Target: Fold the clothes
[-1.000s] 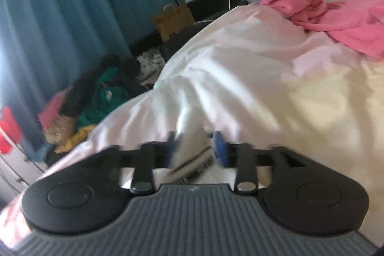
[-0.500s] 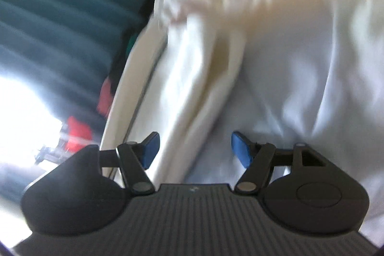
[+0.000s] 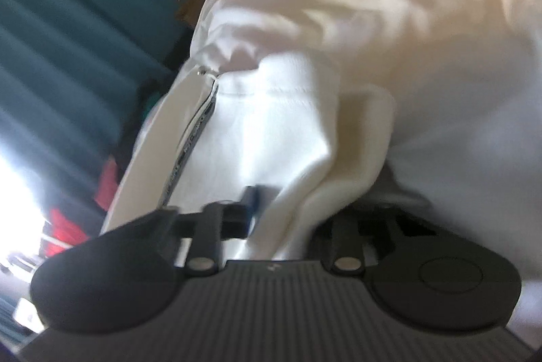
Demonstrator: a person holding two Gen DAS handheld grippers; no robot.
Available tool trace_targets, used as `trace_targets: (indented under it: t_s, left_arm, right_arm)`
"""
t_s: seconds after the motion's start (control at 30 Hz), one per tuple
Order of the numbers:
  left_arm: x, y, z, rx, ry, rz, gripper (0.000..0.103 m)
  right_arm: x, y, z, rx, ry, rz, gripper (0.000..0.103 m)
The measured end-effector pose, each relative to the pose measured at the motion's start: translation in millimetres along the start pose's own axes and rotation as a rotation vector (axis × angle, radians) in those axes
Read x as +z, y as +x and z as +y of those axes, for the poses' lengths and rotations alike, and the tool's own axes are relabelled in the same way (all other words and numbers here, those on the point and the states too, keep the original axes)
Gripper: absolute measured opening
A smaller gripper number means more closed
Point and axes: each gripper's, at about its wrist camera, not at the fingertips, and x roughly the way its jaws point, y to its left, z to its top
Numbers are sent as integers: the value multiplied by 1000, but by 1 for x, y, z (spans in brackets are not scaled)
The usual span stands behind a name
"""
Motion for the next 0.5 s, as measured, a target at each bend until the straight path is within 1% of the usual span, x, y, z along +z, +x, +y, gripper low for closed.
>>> trace_targets:
  t_s: [0.03,0.1,0.2,0.27,0.37,0.43,0.5]
  left_arm:
    - [3,-4,1,2,-9,5,31]
    - [11,-19,2,-7,-28,13,22]
    - [24,-64,-3,-41,-19,-26,20]
    - [33,-99,-3,-61,-8,-58,20]
    - [62,-152,15,-65,6,-92,19]
    - [87,-191,35,-39,5,-100,19]
    - [110,-227,59,-4,25,-109,20]
  right_arm:
    - [1,-2,6,-10,-23,5,15]
    - [6,-20,9,-24,-55,-3,13]
    - [11,-40,22,-53,-137,9,12]
    - [9,-56,23,-47,-152,28,11]
    - [1,-81,12,-7,-98,62,11]
    - [-11,-96,8,11,-84,105,11]
    - [-26,-114,3,43,-56,160,11]
